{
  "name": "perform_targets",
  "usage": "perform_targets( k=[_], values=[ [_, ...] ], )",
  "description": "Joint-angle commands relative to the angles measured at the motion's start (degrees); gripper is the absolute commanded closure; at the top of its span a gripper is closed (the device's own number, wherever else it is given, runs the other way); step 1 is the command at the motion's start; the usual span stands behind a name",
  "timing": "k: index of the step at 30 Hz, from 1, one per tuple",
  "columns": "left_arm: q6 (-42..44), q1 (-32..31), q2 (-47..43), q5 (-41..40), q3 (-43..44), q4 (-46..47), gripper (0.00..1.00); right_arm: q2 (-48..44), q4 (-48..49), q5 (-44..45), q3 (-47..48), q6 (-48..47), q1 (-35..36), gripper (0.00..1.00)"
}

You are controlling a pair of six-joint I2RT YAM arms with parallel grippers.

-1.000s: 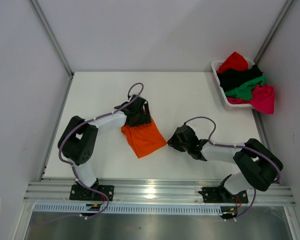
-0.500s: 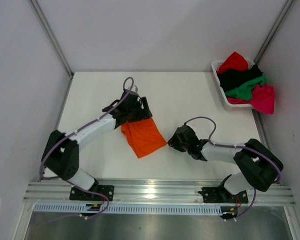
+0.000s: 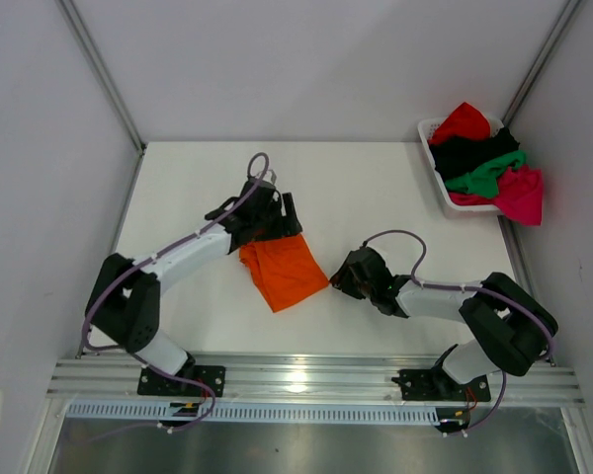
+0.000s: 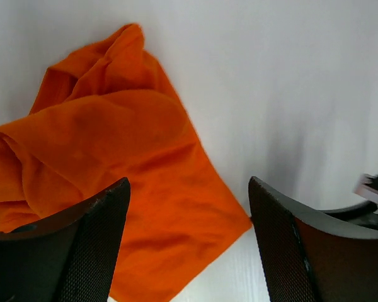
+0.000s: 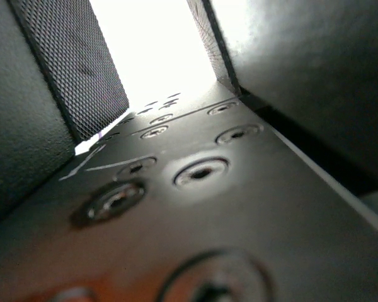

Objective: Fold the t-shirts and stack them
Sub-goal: Fold the tshirt

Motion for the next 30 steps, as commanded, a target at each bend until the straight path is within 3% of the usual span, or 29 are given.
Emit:
perform_targets(
  k=[1, 14, 21, 30],
  values=[
    [0.8, 0.4, 3.0, -2.4, 1.8, -1.6, 0.22, -0.7, -4.6, 1.1, -0.7, -0.4, 0.2, 0.58],
    [0.1, 0.8, 0.5, -14.4, 1.8, -9.7, 0.22, 0.9, -2.8, 0.3, -1.3, -0.1, 0.2, 0.58],
    [-0.7, 1.4, 5.7, -11.3, 2.5, -8.6, 0.22, 0.5, -2.9, 0.2, -1.2, -0.2, 0.2, 0.58],
    [-3.8, 1.4, 12.4, -12.7, 6.8, -15.3, 0.23, -0.4, -4.2, 0.7, -1.9, -0.1, 0.2, 0.58]
  ],
)
